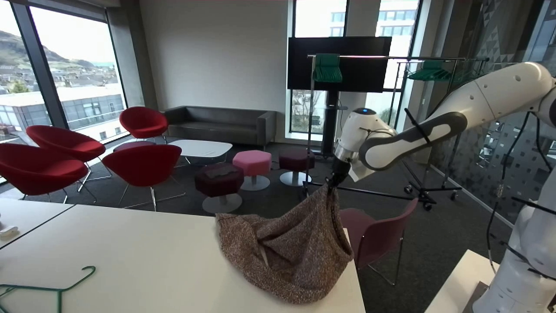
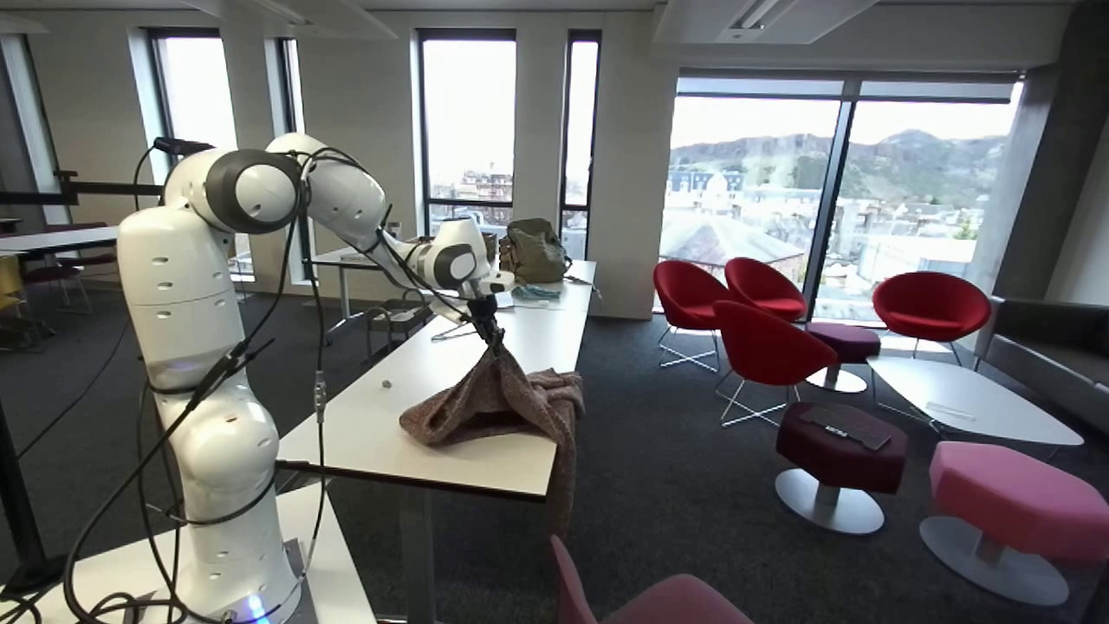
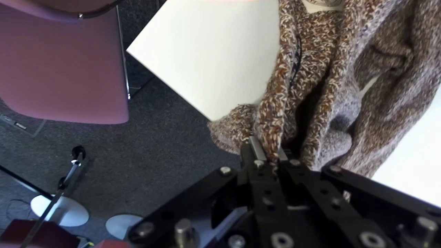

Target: Put the cloth on the pick chair

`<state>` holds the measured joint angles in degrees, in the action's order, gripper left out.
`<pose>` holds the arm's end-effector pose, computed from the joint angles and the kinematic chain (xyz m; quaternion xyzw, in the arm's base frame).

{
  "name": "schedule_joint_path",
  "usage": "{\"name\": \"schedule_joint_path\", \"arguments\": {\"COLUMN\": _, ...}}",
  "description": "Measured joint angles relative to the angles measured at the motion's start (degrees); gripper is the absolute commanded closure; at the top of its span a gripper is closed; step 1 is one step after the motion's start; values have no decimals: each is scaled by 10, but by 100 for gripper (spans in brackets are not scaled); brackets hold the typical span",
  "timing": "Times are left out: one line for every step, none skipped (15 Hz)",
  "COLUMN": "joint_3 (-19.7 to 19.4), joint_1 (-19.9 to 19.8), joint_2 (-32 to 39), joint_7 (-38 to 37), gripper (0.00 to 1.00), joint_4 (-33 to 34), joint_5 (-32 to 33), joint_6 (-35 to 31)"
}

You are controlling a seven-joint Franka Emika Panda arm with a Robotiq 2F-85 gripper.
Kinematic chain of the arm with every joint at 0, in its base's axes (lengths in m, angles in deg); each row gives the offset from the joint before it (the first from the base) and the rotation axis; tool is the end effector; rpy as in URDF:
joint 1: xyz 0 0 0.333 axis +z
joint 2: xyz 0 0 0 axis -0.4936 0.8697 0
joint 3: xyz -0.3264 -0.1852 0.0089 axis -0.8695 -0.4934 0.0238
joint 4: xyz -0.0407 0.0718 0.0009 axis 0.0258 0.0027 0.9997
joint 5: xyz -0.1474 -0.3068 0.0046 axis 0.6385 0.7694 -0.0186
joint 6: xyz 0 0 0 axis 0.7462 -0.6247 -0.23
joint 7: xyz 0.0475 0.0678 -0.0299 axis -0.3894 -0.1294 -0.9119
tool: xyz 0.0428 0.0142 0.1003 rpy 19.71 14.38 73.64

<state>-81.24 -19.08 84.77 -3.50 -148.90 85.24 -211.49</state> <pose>0.4658 0.1588 0.5144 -0.9882 -0.0147 -0.1524 0.0003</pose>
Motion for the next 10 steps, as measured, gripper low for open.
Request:
{"name": "schedule_joint_path", "arguments": {"joint_3": -7, "joint_1": -11, "joint_2": -7, "joint_7": 0, "gripper": 99, "joint_4": 16, "joint_5": 1, "joint_6": 9}}
{"name": "schedule_joint_path", "arguments": {"joint_3": -13, "joint_1": -23, "joint_2": -14, "joint_7": 0, "gripper": 99, "joint_4": 31, "joint_5": 2, "joint_6": 19}}
{"name": "schedule_joint_path", "arguments": {"joint_3": -18, "joint_1": -34, "joint_2": -19, "joint_7": 0, "gripper": 99, "joint_4": 46, "joint_5": 3, "joint_6": 31}}
{"name": "schedule_joint_path", "arguments": {"joint_3": -23, "joint_1": -43, "joint_2": -23, "joint_7": 0, "gripper": 99, "joint_4": 59, "joint_5": 3, "joint_6": 42}}
{"name": "schedule_joint_path", "arguments": {"joint_3": -27, "joint_1": -52, "joint_2": -25, "joint_7": -1, "gripper": 99, "joint_4": 71, "joint_5": 4, "joint_6": 52}}
{"name": "schedule_joint_path", "arguments": {"joint_3": -31, "joint_1": -61, "joint_2": -27, "joint_7": -1, "gripper": 99, "joint_4": 81, "joint_5": 4, "joint_6": 61}}
{"name": "schedule_joint_path", "arguments": {"joint_3": -35, "joint_1": -68, "joint_2": -27, "joint_7": -1, "gripper": 99, "joint_4": 90, "joint_5": 4, "joint_6": 66}}
{"name": "schedule_joint_path", "arguments": {"joint_3": -39, "joint_1": -74, "joint_2": -27, "joint_7": -1, "gripper": 99, "joint_4": 97, "joint_5": 4, "joint_6": 68}}
{"name": "schedule_joint_path", "arguments": {"joint_3": -43, "joint_1": -79, "joint_2": -28, "joint_7": -1, "gripper": 99, "joint_4": 104, "joint_5": 4, "joint_6": 68}}
{"name": "schedule_joint_path", "arguments": {"joint_3": -46, "joint_1": -84, "joint_2": -28, "joint_7": -1, "gripper": 99, "joint_4": 111, "joint_5": 4, "joint_6": 68}}
